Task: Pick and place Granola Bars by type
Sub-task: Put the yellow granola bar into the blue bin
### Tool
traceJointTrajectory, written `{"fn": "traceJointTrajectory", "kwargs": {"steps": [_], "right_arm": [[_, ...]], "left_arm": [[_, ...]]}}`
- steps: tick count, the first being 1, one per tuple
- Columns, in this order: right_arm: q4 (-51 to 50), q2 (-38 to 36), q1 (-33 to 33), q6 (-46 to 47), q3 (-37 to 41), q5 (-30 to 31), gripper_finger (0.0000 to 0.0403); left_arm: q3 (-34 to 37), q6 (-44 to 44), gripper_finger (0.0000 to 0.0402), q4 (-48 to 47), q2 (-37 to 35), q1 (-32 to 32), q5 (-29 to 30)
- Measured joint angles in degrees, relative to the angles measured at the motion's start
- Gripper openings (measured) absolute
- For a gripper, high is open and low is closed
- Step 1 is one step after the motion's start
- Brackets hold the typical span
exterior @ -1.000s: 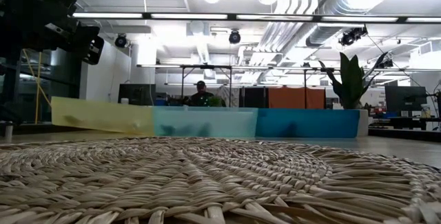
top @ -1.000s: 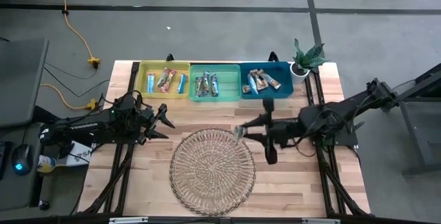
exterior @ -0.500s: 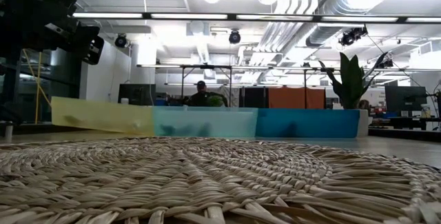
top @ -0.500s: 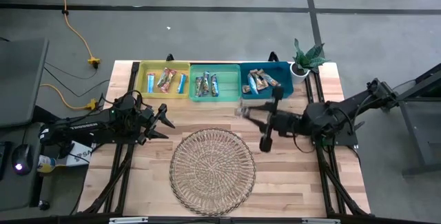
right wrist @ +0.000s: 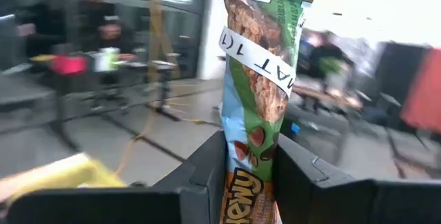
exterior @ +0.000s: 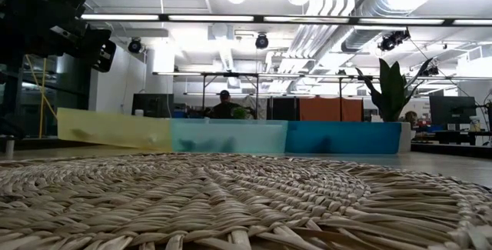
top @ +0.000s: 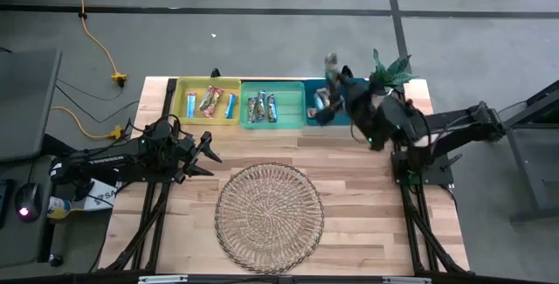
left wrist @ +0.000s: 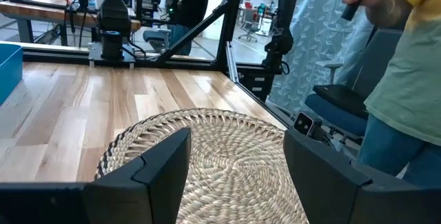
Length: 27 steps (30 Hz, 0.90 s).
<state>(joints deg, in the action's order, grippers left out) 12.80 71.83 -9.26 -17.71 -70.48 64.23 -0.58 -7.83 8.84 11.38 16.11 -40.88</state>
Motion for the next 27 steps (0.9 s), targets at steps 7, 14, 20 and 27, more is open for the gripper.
{"fn": "traceJointTrajectory", "kwargs": {"steps": [7, 14, 20, 27], "right_arm": [[-10.1, 0.1, 12.5, 16.4, 0.0, -3.1, 0.0087], [-24.8, 2.2, 25.6, 30.9, 0.0, -17.5, 0.0087], [-34.2, 6.1, 34.4, 43.6, 0.0, -29.4, 0.0087], [-42.8, 13.0, 39.8, 56.6, 0.0, -39.7, 0.0087]], "left_arm": [[0.0, 0.0, 0.023, 0.0, 0.0, 0.0, 0.0], [0.0, 0.0, 0.023, 0.0, 0.0, 0.0, 0.0], [0.0, 0.0, 0.023, 0.0, 0.0, 0.0, 0.0], [0.0, 0.0, 0.023, 0.0, 0.0, 0.0, 0.0]]}}
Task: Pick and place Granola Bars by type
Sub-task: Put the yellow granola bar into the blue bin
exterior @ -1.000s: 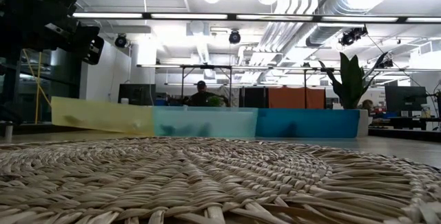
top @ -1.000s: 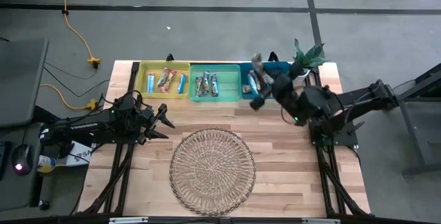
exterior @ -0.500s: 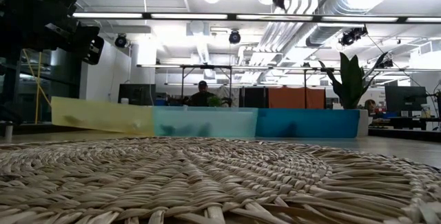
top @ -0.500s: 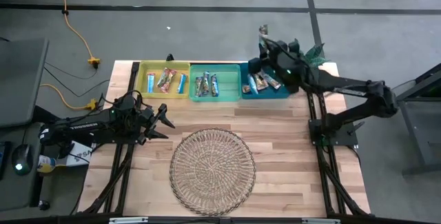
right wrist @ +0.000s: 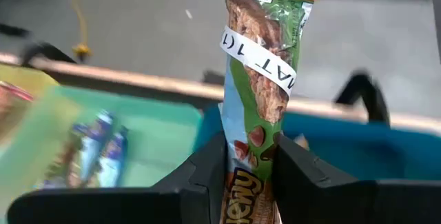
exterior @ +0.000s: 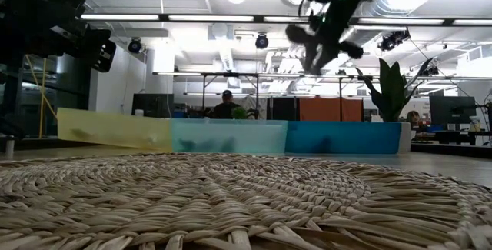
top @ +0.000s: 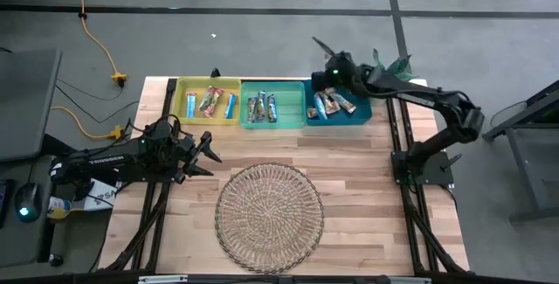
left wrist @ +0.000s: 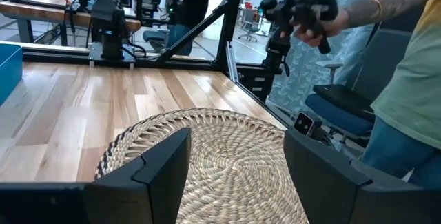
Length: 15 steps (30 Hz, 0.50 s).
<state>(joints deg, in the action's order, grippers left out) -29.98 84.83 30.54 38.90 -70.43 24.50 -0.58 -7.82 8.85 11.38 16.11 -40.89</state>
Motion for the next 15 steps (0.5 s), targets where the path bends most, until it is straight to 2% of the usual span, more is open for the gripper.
{"fn": "traceJointTrajectory", "kwargs": {"steps": [11, 15], "right_arm": [[-4.0, 12.0, -0.2, 11.8, 0.0, -1.1, 0.0087], [-6.0, 15.1, -0.5, 12.1, 0.0, -1.0, 0.0087]], "left_arm": [[0.0, 0.0, 0.023, 0.0, 0.0, 0.0, 0.0], [0.0, 0.0, 0.023, 0.0, 0.0, 0.0, 0.0]]}}
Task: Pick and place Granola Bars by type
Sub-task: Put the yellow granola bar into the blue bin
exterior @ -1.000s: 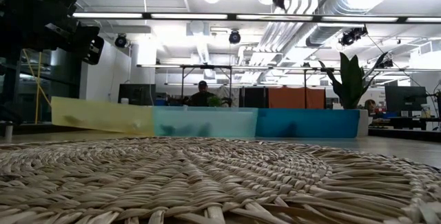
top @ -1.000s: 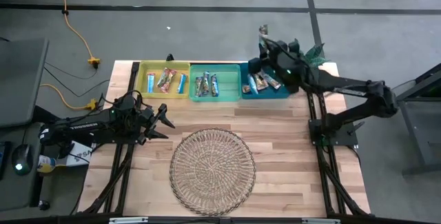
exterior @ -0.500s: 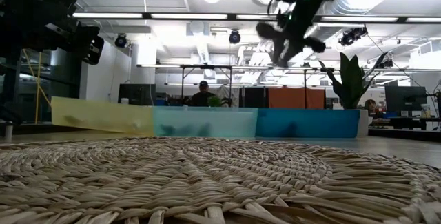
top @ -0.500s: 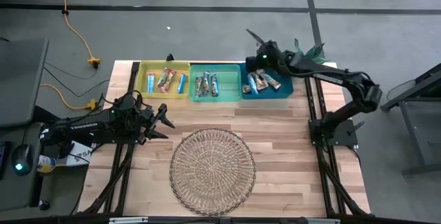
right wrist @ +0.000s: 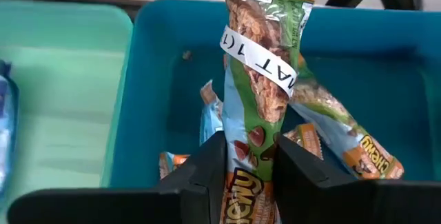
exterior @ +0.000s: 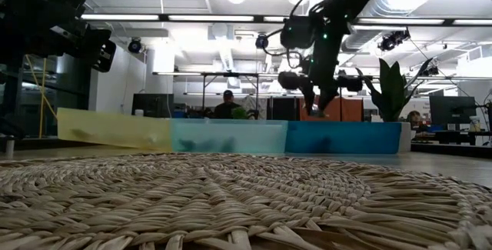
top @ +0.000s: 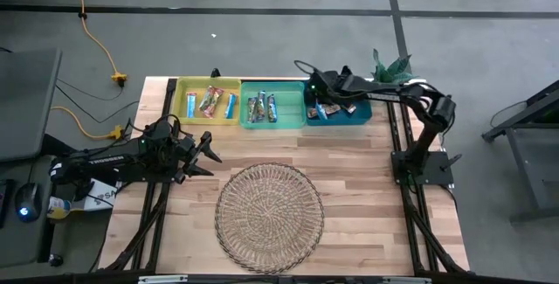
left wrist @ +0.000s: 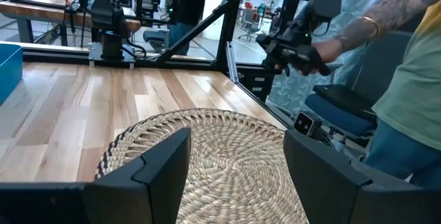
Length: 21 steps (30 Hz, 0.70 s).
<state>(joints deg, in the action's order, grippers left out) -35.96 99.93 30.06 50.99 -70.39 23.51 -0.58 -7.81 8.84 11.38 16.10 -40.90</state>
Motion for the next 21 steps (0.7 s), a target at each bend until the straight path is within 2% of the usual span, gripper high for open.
{"fn": "traceJointTrajectory", "kwargs": {"steps": [21], "right_arm": [[-7.8, 0.1, 4.7, -7.5, 0.1, -2.8, 0.0087]], "left_arm": [[0.0, 0.0, 0.023, 0.0, 0.0, 0.0, 0.0]]}}
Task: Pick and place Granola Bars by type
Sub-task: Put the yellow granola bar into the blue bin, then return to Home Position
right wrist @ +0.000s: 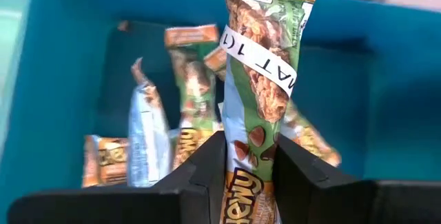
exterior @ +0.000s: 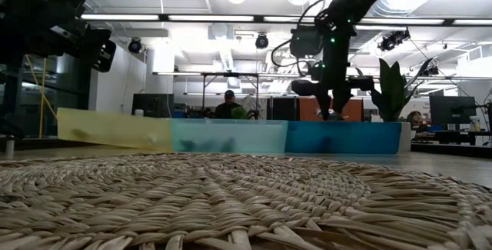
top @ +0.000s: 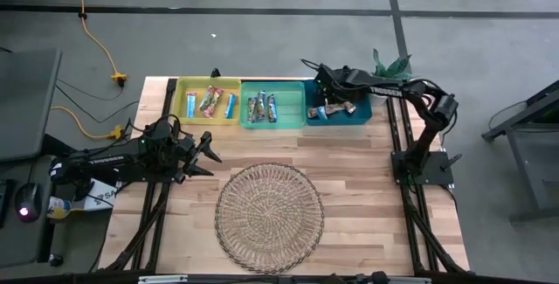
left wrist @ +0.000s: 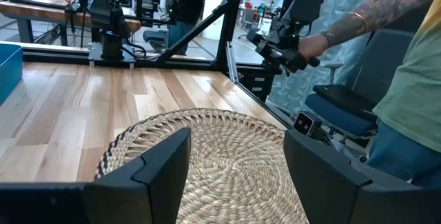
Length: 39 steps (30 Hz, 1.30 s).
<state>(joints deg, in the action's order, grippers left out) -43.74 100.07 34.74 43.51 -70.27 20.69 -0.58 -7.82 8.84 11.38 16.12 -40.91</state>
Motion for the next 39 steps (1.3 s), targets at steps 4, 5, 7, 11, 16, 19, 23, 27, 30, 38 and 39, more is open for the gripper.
{"fn": "traceJointTrajectory", "kwargs": {"steps": [4, 5, 7, 11, 16, 19, 23, 27, 30, 38, 39], "right_arm": [[3.2, -0.1, 0.9, -0.1, 2.9, -6.2, 0.0087], [4.6, -0.1, 1.1, -0.2, 4.1, -8.0, 0.0089], [7.5, -0.1, 1.3, -0.4, 6.2, -10.6, 0.0095], [8.0, -0.1, 1.6, -2.3, 8.6, -11.5, 0.0128], [7.8, -1.2, 1.7, -3.0, 10.1, -9.2, 0.0184], [8.4, -2.5, 1.7, -5.9, 9.9, -8.9, 0.0214], [9.7, -5.5, 1.7, -9.6, 9.0, -8.9, 0.0239], [11.2, -9.8, 1.6, -13.6, 8.8, -11.5, 0.0245], [13.0, -14.3, 1.2, -18.1, 8.8, -15.5, 0.0241], [14.8, -31.1, -1.9, -25.8, 9.1, -25.9, 0.0188], [14.3, -33.4, -2.4, -26.1, 9.3, -26.9, 0.0176]], "left_arm": [[0.0, 0.0, 0.023, 0.0, 0.0, 0.0, 0.0], [0.0, 0.0, 0.023, 0.0, 0.0, 0.0, 0.0], [0.0, 0.0, 0.023, 0.0, 0.0, 0.0, 0.0], [0.0, 0.0, 0.023, 0.0, 0.0, 0.0, 0.0], [0.0, 0.0, 0.023, 0.0, 0.0, 0.0, 0.0], [0.0, 0.0, 0.023, 0.0, 0.0, 0.0, 0.0], [0.0, 0.0, 0.023, 0.0, 0.0, 0.0, 0.0], [0.0, 0.0, 0.023, 0.0, 0.0, 0.0, 0.0], [0.0, 0.0, 0.023, 0.0, 0.0, 0.0, 0.0], [0.0, 0.0, 0.023, 0.0, 0.0, 0.0, 0.0], [0.0, 0.0, 0.023, 0.0, 0.0, 0.0, 0.0]]}}
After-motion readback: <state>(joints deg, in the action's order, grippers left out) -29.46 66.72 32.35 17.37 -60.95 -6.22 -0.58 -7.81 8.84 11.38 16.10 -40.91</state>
